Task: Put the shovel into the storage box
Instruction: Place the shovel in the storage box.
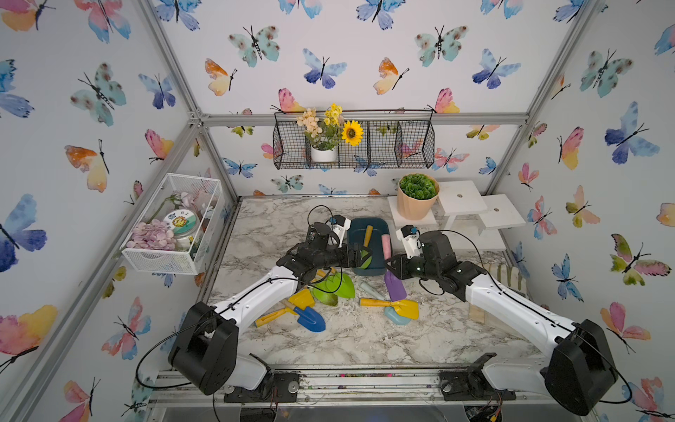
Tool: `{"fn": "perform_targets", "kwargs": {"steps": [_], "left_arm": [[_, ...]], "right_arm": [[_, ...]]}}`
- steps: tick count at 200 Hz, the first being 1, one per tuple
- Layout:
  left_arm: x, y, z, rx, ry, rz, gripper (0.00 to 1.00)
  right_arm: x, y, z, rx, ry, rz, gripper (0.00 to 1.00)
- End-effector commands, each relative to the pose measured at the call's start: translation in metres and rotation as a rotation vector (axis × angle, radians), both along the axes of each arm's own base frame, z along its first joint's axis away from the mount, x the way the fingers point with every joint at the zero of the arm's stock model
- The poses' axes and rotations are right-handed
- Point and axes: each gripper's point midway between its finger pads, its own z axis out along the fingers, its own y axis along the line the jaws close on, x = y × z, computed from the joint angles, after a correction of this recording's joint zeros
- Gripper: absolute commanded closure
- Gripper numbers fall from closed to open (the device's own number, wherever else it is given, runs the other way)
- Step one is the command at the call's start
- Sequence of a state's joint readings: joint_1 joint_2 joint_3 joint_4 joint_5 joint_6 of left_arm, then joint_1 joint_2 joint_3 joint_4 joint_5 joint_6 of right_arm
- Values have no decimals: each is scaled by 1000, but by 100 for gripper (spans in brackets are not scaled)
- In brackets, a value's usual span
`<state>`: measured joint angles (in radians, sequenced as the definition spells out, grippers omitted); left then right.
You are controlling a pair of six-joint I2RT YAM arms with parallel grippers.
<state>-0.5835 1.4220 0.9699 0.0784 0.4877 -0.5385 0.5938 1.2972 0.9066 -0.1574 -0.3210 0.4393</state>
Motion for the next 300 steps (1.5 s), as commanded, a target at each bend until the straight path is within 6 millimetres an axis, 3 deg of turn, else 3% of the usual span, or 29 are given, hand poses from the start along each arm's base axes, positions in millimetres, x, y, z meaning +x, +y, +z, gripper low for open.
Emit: {"fn": "perform_targets", "kwargs": {"steps": [1, 49, 135, 185, 198, 240, 300], "left_arm": [[-8, -7, 23, -82, -32, -57, 20], [-8, -14, 30, -107, -42, -73, 23], [2, -33, 26, -109, -32, -103, 37], [2, -39, 29, -119, -33, -127, 62], [2, -40, 28, -118, -28, -129, 75], [10, -39, 26, -91, -23, -111, 92], [54, -16, 24, 4, -15, -10, 97]], "right_arm": [[4, 21, 27, 94, -62, 61, 82], [1, 37, 30, 134, -66, 105, 82], [-5, 51, 34, 165, -65, 140, 81], [-4, 54, 34, 166, -63, 146, 81], [-2, 54, 32, 162, -61, 139, 79], [7, 47, 24, 103, -50, 79, 62], [11, 12, 15, -37, -79, -53, 53]]}}
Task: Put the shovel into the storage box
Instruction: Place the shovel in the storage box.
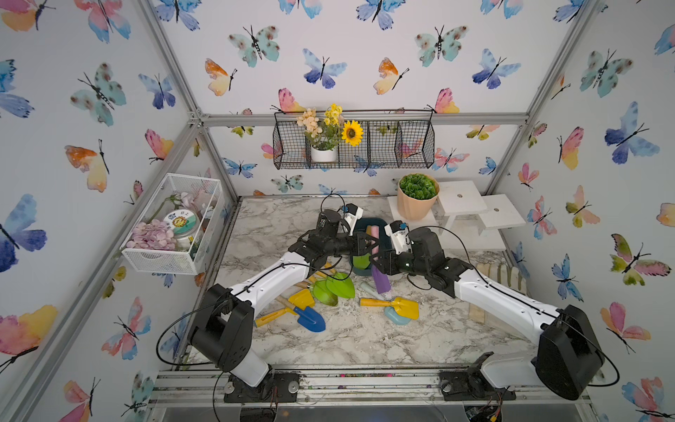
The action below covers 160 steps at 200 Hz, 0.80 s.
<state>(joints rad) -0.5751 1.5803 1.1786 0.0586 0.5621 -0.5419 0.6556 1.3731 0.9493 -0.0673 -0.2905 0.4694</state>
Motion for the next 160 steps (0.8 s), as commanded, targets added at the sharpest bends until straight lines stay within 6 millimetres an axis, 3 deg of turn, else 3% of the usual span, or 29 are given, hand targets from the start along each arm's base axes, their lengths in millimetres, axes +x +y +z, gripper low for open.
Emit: {"fn": "perform_targets", "kwargs": {"steps": [1, 66, 127, 132, 160], "left_arm": [[24, 14, -1, 51, -8, 49, 97], [82, 23, -11, 141, -12, 113, 97], [128, 16, -39, 182, -2, 110, 93], [133, 15, -54, 195, 18, 105, 93], [146, 16, -72, 204, 24, 91, 91]], "right_arm": [[4, -19, 9, -69, -45, -78, 53], [-1, -53, -2, -147, -48, -203, 52], [-6, -64, -11, -172, -29, -237, 52], [-6, -65, -11, -174, -29, -239, 52], [-8, -67, -13, -181, -26, -244, 52]]}}
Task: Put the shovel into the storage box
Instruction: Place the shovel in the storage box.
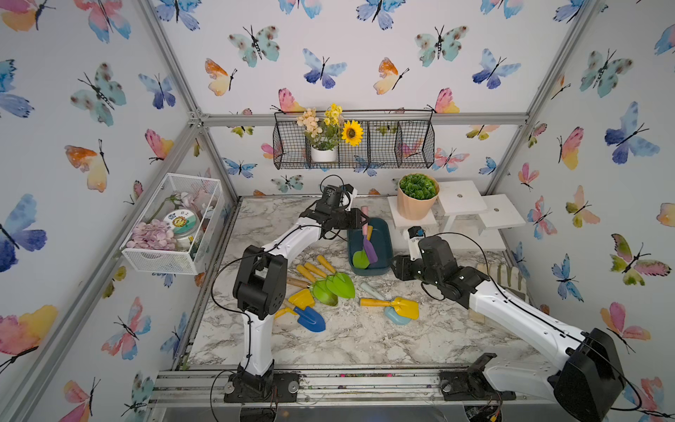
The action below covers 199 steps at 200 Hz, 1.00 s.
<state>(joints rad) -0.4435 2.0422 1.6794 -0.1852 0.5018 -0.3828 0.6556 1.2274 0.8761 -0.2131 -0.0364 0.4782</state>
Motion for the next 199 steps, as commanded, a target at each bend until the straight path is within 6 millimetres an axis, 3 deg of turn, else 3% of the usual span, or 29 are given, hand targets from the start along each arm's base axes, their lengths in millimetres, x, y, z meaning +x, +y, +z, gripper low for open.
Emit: {"fn": "perform_targets", "kwargs": {"steps": [1, 34, 92, 128, 177, 199], "left_arm": [[11, 3, -12, 15, -7, -25, 91], [24, 8, -33, 43, 24, -21, 90], [27, 8, -65, 33, 106, -45, 89], [30, 14, -79, 76, 120, -21, 76], [33, 23, -74, 108, 102, 18, 58], [31, 23, -65, 102, 90, 19, 56]], "right_arm": [[-3, -9, -3, -25, 1, -31, 52], [-4, -11, -8, -32, 14, -38, 52], [-4, -13, -14, -45, 23, -45, 52], [-5, -14, -16, -48, 26, -47, 52], [-6, -15, -15, -44, 25, -50, 52], [-6, -14, -16, -42, 28, -48, 52]]}}
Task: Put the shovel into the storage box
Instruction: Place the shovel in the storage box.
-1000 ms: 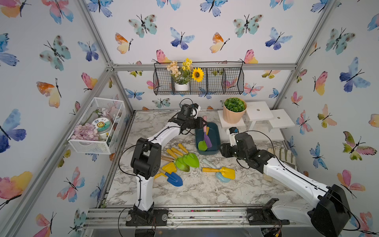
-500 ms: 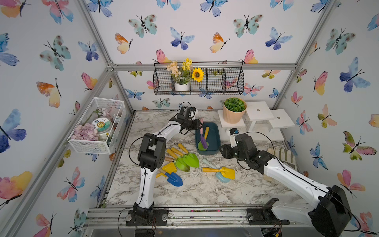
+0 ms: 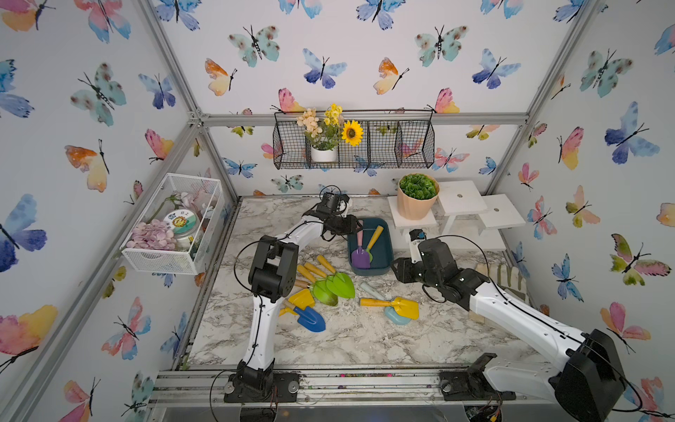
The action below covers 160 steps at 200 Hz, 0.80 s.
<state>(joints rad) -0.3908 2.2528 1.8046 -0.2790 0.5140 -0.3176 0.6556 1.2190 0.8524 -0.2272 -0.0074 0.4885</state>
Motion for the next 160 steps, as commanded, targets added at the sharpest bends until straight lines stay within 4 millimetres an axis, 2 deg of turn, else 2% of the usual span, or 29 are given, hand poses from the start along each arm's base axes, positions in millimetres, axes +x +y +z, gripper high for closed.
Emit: {"fn": "perform_targets", "kwargs": {"steps": [1, 31, 75, 85, 88, 93, 160], "left_arm": [[1, 5, 15, 11, -31, 10, 56], [-1, 13, 30, 24, -64, 50, 56], [-19, 20, 63, -19, -94, 77, 52], [-25, 22, 63, -20, -88, 88, 51], [-28, 24, 74, -29, -106, 91, 51], [-32, 26, 79, -33, -111, 95, 51], [-83, 55, 95, 1, -119, 152, 49]], "right_arm": [[-4, -6, -6, -15, 11, -19, 52], [-2, -4, -6, -14, 15, -17, 52], [0, 0, -9, -32, 26, 1, 51], [1, 2, -9, -35, 28, 9, 51], [1, 2, -8, -33, 27, 12, 50], [1, 3, -9, -37, 28, 18, 48], [7, 21, -9, -36, 35, 94, 46]]}}
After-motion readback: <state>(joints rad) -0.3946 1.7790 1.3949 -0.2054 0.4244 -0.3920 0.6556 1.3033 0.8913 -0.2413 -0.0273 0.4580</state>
